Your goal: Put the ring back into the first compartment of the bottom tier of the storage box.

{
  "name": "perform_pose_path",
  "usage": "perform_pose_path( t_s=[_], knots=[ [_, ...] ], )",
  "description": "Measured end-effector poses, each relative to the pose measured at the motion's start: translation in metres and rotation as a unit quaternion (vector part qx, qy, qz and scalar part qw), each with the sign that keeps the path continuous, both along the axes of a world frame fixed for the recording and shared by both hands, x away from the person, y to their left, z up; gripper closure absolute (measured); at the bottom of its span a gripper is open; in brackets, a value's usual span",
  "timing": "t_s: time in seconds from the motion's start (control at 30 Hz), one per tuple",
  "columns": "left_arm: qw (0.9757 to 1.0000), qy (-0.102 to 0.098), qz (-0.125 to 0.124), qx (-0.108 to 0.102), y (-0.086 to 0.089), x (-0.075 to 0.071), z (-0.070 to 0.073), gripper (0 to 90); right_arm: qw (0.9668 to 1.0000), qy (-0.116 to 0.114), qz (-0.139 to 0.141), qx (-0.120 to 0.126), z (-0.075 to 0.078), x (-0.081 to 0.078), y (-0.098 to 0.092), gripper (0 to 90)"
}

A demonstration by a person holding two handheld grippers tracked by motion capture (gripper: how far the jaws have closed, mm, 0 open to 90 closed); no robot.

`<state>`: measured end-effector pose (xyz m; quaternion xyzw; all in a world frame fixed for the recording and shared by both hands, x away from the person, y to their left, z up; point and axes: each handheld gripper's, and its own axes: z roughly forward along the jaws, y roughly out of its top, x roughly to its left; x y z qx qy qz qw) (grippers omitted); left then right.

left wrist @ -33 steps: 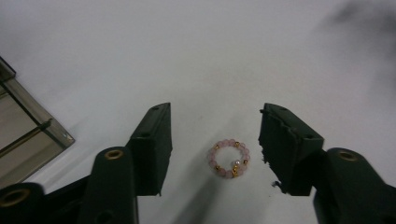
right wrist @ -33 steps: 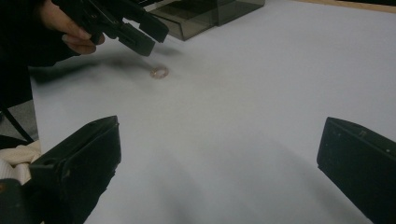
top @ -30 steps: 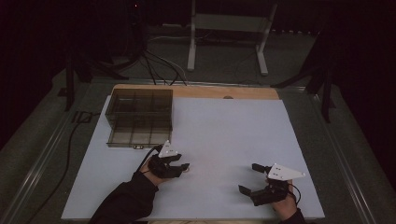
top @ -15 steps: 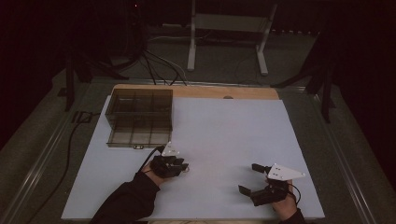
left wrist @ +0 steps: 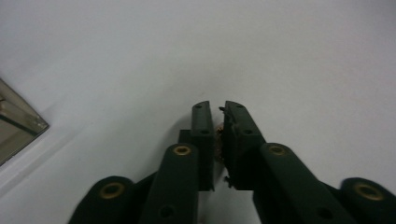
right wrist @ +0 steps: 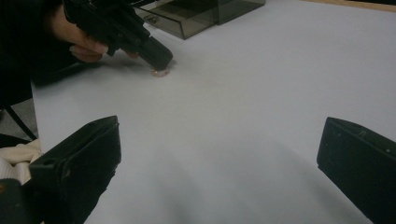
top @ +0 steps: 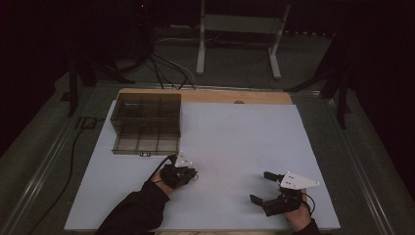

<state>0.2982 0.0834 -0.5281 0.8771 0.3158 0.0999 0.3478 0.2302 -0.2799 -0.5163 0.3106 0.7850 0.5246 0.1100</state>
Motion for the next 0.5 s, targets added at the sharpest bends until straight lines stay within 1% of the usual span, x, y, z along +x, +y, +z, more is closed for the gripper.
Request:
perform_pose_path(
  t_s=[0.07,0.17,0.5],
  knots=[
    [1.0,0.005,0.001,0.001,-0.0003,0.0005,0.0005,87.7,1.0,0.0,0.0,-0.001,-0.0001,0.0,0.0001,0.0],
    [1.0,0.004,-0.002,0.005,-0.001,0.0006,0.0009,88.3,1.0,0.0,0.0,-0.001,-0.0002,0.0001,0.0002,0.0],
    [1.0,0.007,0.0,0.001,-0.0005,0.001,0.0018,88.7,1.0,0.0,0.0,0.0,-0.0002,0.0001,0.0,0.0]
  ],
)
